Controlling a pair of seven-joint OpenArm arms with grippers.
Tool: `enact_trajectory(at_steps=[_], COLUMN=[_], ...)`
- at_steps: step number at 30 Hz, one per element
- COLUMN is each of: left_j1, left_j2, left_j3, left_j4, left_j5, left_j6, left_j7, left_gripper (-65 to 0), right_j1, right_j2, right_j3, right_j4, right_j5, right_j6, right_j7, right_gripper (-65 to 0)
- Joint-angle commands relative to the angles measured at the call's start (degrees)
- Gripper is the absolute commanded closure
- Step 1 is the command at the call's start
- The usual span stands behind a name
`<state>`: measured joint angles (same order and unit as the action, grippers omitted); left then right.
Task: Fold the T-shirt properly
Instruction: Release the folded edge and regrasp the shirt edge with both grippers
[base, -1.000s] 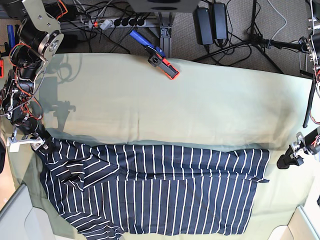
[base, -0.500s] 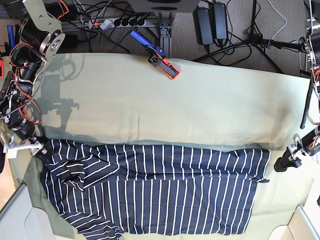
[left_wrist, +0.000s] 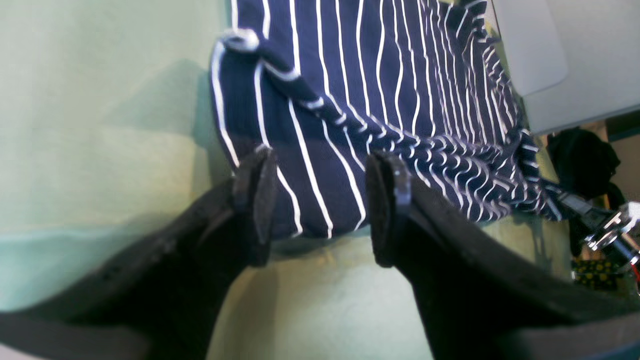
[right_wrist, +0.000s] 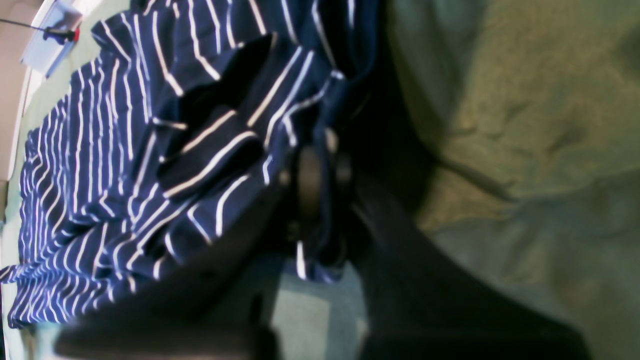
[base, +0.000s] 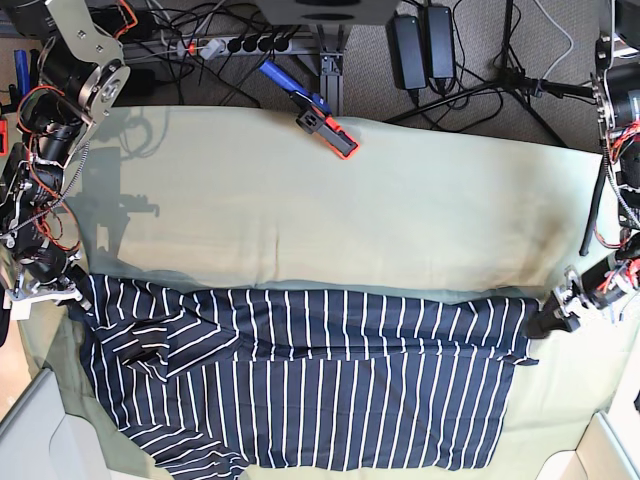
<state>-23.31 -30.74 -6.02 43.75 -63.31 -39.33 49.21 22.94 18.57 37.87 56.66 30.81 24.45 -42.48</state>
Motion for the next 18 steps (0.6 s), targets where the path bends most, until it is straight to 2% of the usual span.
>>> enact_trajectory(at_steps=[1, 5, 8, 11, 16, 18], left_j1=[-0.9, 0.1, 0.3, 0.3, 0.3, 0.3], left_j2=[-0.9, -0.5, -0.3, -0.4, -0.4, -0.4], left_j3=[-0.3, -0.3, -0.3, -0.6, -4.5, -5.9], left_j4=[0.8, 0.8, 0.8, 0.8, 0.8, 0.8], left_j5=[-0.4, 0.1, 1.9, 3.5, 6.1, 9.2], left_j6=[-0.7, -0.7, -0.7, -0.7, -0.7, -0.7], left_j7=[-0.7, -0.5, -1.9, -3.4, -4.3, -5.7], left_gripper=[-32.0, -32.1, -35.9, -36.4, -36.4, -36.4], right_j1=[1.3, 1.3, 1.3, 1.3, 1.3, 1.3], right_j2=[1.1, 1.1, 1.1, 1.1, 1.0, 1.0], right_j3=[0.0, 0.0, 0.0, 0.0, 0.0, 0.0], right_j4=[1.0, 1.0, 1.0, 1.0, 1.0, 1.0], right_j5=[0.9, 0.9, 0.9, 0.9, 0.9, 0.9], right_j6=[0.4, 0.4, 0.4, 0.4, 0.4, 0.4], right_j7=[0.8, 0.7, 0.6, 0.6, 0.1, 0.0], right_gripper=[0.0, 0.0, 0.0, 0.0, 0.0, 0.0])
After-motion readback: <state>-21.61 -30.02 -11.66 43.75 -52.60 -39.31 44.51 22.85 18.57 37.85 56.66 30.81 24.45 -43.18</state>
